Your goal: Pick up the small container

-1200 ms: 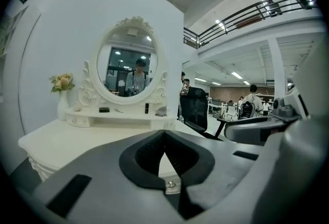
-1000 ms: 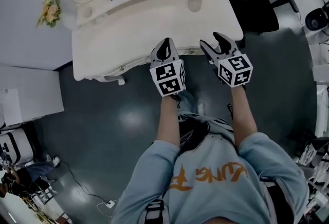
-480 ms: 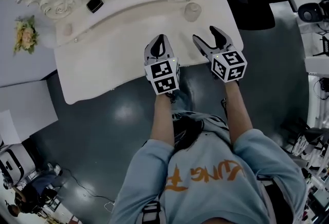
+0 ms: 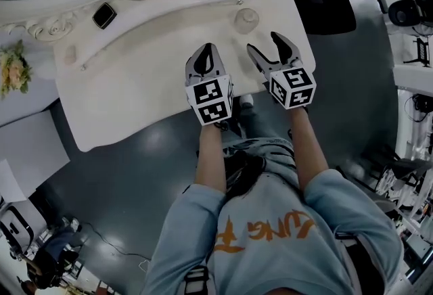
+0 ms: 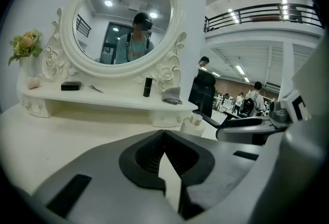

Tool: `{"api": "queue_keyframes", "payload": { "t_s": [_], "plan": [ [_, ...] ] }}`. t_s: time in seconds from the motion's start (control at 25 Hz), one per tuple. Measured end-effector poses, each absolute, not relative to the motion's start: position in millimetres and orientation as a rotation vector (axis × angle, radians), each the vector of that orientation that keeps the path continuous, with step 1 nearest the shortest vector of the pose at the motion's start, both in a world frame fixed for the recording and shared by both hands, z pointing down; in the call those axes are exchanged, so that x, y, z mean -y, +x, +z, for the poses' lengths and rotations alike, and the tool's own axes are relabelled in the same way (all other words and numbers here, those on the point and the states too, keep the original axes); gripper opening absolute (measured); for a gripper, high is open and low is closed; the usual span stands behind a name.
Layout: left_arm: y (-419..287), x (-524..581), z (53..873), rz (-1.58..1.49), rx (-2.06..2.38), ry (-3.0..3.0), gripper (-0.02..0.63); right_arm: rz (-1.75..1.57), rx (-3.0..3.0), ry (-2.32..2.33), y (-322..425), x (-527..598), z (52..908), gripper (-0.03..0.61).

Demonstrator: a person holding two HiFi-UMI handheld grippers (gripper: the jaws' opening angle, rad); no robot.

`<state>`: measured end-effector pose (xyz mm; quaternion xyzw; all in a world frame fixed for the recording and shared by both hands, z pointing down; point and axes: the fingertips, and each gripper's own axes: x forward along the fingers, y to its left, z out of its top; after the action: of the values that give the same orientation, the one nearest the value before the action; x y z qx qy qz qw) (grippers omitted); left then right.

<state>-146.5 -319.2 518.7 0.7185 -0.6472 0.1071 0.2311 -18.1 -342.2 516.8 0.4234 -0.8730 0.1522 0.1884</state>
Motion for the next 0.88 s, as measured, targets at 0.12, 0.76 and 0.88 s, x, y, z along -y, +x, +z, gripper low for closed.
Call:
{"api": "queue_keyframes", "payload": {
  "t_s": [0.12,0.76,0.88],
  "plan": [
    [-148.4,322.6,526.1,0.292,1.78,1.936,0.021,0.435,2.45,1.164,-21.5,352.6,526.5,0.308],
    [-154.7,353.4,549.7,0.364,1.861,1.779,0.021,0.341,2.454,0.938,-48.0,407.9,566.7,0.31],
    [-154.0,354.5,551.8,0.366,1.872,1.762,0.021,0.333,2.463,0.916,-51.1,411.6,570.0,0.314]
  ]
}}
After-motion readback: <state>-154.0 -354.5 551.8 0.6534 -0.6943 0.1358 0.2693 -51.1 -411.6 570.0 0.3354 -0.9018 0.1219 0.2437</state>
